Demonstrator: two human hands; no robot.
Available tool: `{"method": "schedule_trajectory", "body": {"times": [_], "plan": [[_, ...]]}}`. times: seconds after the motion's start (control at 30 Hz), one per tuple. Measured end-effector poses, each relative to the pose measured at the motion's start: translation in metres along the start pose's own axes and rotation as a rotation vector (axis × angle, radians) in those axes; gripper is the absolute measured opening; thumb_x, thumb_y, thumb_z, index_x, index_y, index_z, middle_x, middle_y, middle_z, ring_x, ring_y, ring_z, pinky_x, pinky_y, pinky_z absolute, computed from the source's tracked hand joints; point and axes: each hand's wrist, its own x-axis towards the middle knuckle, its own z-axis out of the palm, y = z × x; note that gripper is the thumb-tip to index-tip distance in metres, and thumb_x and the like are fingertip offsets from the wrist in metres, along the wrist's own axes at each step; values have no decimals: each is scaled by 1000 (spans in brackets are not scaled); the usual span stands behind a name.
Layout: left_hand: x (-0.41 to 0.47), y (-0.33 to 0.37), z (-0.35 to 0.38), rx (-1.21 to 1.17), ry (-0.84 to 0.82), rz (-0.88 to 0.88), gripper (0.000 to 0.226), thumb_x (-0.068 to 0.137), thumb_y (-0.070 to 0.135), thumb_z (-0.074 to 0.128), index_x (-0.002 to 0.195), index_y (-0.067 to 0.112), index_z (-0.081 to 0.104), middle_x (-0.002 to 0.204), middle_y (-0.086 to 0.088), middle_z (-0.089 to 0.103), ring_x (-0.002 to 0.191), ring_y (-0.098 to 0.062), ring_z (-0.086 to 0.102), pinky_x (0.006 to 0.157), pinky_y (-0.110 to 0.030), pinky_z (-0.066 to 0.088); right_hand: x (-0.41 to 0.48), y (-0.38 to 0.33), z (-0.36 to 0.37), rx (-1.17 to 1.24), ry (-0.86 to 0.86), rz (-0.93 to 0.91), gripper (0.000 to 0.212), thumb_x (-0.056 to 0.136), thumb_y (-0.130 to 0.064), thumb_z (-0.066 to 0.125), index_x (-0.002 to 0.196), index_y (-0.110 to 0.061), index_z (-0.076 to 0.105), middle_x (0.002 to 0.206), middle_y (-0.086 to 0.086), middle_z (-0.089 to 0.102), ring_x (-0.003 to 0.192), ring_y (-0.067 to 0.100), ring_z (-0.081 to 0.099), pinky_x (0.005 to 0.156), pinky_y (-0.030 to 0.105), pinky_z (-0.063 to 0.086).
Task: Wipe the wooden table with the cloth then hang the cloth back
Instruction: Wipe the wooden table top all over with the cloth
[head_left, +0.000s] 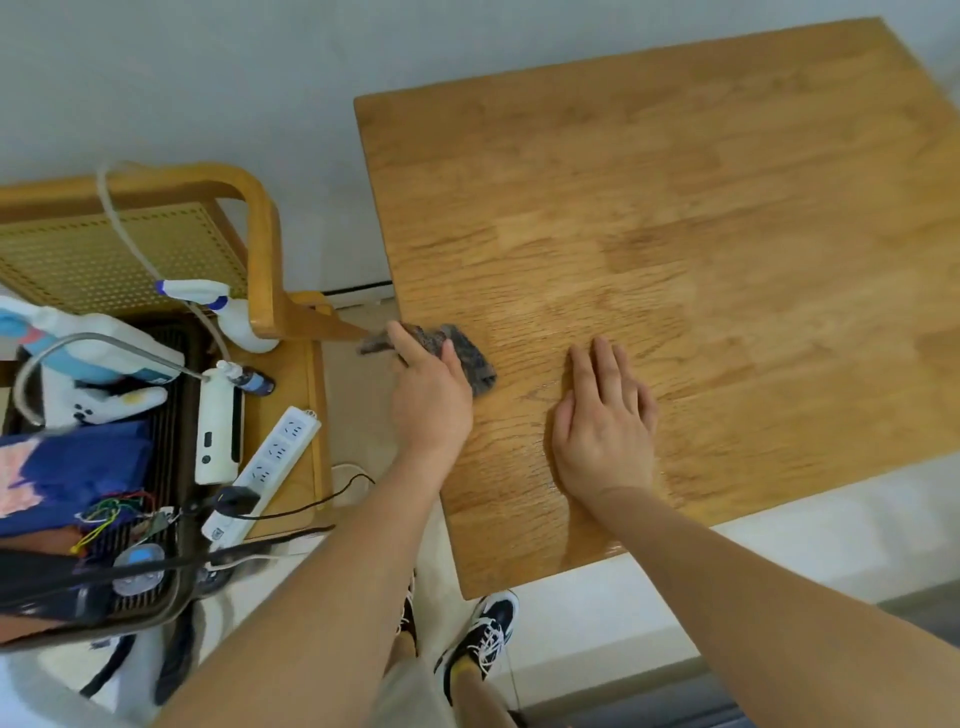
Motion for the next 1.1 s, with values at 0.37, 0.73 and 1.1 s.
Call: {"method": "schedule_trajectory", "body": {"times": [0.37, 0.73, 1.1], "plan": [[-91, -25, -1, 116, -112, 154, 71, 97, 40, 35, 148, 1, 6, 137, -29, 35, 91, -36, 59, 58, -34, 49, 6, -6, -1, 21, -17, -4, 56, 96, -32, 26, 151, -22, 27, 161, 3, 21, 149, 20, 12, 116, 39, 5], [82, 38, 3, 198, 57, 77, 64, 99, 44, 27, 151, 13, 5, 150, -25, 24, 113, -44, 52, 70, -44, 48, 67, -21, -20, 92, -30, 14, 51, 90, -33, 42, 138, -18, 43, 129, 11, 47, 118, 32, 43, 98, 46, 35], [88, 46, -9, 53, 14, -28, 68, 99, 42, 29, 150, 8, 0, 148, -20, 30, 114, -41, 50, 71, -39, 40, 193, -56, -3, 114, -33, 17, 57, 97, -40, 27, 153, -27, 22, 162, -5, 16, 150, 15, 7, 119, 42, 6]]}}
